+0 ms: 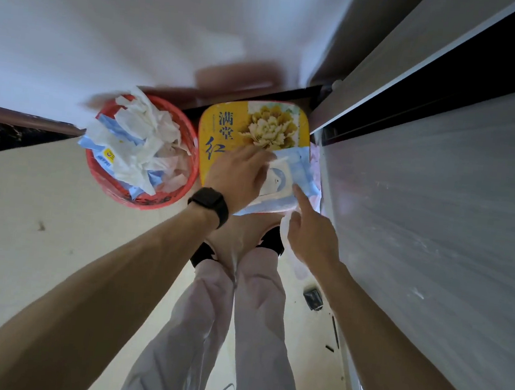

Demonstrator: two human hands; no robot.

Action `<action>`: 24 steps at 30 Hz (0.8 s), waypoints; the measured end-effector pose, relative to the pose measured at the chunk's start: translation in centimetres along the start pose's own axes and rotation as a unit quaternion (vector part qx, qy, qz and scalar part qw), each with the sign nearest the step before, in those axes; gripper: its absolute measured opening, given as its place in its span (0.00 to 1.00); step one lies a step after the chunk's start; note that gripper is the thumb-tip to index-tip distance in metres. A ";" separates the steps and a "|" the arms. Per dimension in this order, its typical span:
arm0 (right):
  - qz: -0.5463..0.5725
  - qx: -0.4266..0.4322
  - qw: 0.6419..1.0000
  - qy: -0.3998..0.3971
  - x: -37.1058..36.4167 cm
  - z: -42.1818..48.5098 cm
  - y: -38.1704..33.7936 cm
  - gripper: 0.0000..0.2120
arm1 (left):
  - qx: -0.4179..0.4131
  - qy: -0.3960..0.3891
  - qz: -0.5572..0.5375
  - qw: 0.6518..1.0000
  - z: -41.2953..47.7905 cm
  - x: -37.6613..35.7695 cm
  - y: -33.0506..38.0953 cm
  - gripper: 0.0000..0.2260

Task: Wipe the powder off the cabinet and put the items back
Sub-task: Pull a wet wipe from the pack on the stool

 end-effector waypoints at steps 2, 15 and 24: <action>0.035 -0.031 0.999 0.012 0.2 -0.7 1.6 0.25 | -0.042 -0.068 0.043 0.996 -2.6 -4.1 1.1 0.18; 0.200 -0.115 0.972 0.052 4.6 -5.8 3.0 0.19 | 0.186 -0.201 -0.075 0.959 -6.8 -6.4 0.9 0.17; 0.279 0.002 0.960 0.021 16.4 -16.0 -12.5 0.12 | 0.301 -0.037 -0.470 0.829 -19.0 12.8 7.7 0.07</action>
Point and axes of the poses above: each hand's wrist, its own z-axis towards the middle knuckle, its own x-axis out of the back of the hand, y = z × x, the point moved 10 cm from there along z, towards the middle knuckle, and after that the axes turned 1 degree about x, right-handed, at the moved point
